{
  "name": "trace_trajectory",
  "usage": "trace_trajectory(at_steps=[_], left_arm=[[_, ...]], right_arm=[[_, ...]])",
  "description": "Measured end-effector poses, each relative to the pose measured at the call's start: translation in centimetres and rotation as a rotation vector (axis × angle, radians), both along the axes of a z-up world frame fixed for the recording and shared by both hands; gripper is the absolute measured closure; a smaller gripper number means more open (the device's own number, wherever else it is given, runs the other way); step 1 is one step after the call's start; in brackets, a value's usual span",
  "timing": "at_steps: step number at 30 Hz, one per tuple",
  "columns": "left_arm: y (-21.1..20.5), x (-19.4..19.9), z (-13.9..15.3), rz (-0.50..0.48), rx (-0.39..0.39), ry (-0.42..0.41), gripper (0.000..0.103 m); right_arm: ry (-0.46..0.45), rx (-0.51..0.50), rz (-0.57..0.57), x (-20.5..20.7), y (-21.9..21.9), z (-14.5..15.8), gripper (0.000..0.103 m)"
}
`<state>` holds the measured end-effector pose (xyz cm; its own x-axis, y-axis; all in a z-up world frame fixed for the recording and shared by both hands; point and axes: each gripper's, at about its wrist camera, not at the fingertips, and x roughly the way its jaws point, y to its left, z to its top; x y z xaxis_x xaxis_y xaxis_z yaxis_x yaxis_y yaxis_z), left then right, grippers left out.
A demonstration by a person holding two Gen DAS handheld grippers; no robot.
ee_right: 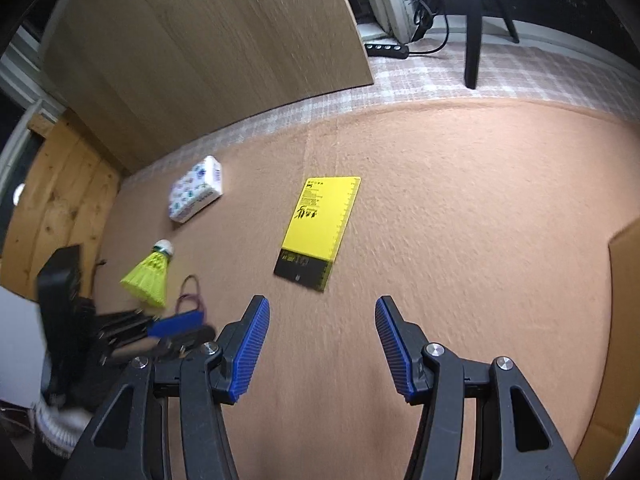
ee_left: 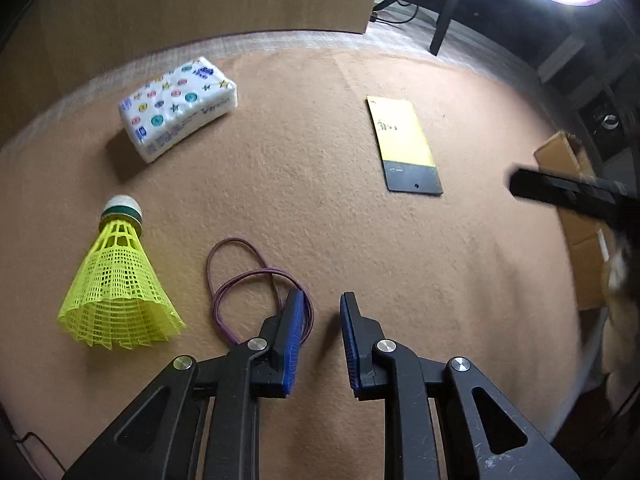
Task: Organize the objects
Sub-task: 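Grasp the yellow card with the right tool while the left tool grasps the purple cord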
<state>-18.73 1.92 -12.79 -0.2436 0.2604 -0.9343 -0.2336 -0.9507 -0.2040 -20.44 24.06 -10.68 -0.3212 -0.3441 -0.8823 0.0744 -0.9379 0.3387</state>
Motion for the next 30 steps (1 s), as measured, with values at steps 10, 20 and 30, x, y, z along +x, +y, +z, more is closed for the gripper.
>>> trace_trajectory(at_steps=[10, 20, 30], left_arm=[[-0.1, 0.6, 0.2, 0.022, -0.011, 0.006, 0.083], [-0.8, -0.3, 0.2, 0.028, -0.051, 0.004, 0.088], [-1.2, -0.7, 0.5, 0.052, -0.057, -0.003, 0.091]], right_arm=[[-0.096, 0.104, -0.054, -5.6, -3.5, -2.6, 0.051], [-0.095, 0.271, -0.023, -7.2, -6.6, -3.5, 0.037], [-0.070, 0.345, 0.075, -6.1, -6.7, -3.4, 0.049]])
